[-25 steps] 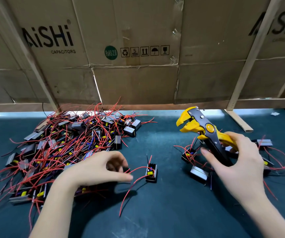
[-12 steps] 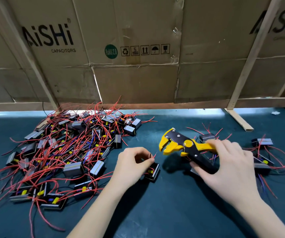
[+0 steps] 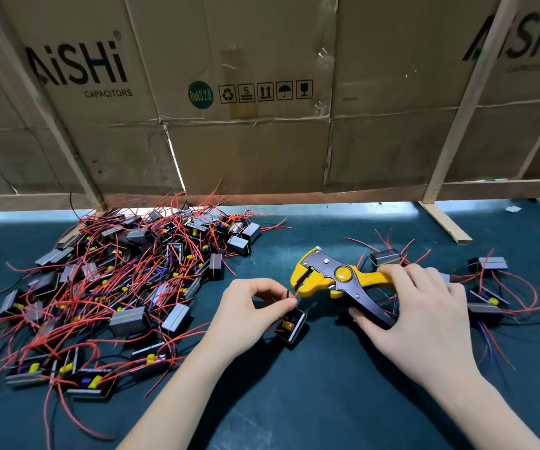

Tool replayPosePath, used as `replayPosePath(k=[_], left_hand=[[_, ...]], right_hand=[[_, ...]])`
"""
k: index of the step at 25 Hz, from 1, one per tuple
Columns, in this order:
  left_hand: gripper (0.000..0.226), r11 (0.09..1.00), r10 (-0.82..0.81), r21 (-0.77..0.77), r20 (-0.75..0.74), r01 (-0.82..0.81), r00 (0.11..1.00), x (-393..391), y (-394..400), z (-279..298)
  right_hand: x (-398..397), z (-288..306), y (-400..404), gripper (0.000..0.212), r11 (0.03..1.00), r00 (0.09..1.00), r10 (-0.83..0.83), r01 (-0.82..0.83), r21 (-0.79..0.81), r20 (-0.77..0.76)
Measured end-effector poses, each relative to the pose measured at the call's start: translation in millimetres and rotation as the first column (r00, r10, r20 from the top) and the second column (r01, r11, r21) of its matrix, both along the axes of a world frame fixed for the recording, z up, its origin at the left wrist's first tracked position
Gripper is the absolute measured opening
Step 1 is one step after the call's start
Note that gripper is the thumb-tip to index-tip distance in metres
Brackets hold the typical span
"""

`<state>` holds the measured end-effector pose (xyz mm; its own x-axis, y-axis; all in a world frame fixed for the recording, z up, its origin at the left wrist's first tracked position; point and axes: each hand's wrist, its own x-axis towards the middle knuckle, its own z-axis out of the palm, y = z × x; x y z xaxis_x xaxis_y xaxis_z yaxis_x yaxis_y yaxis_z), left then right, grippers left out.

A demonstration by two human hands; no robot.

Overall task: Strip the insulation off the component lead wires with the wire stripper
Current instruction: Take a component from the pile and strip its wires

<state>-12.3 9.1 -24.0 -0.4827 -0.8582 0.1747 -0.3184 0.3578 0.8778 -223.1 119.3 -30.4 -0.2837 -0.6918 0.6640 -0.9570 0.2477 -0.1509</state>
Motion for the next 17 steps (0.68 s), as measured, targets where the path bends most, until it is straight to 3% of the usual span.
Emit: replayPosePath(k=[17], left_hand=[[0.013, 0.998, -0.041, 0.044, 0.01, 0.041, 0.999, 3.1, -2.4, 0.1]], right_hand=[[-3.4, 3.9, 1.9, 0.042, 1.0, 1.0, 0.028, -0.028, 0.001, -0.013]])
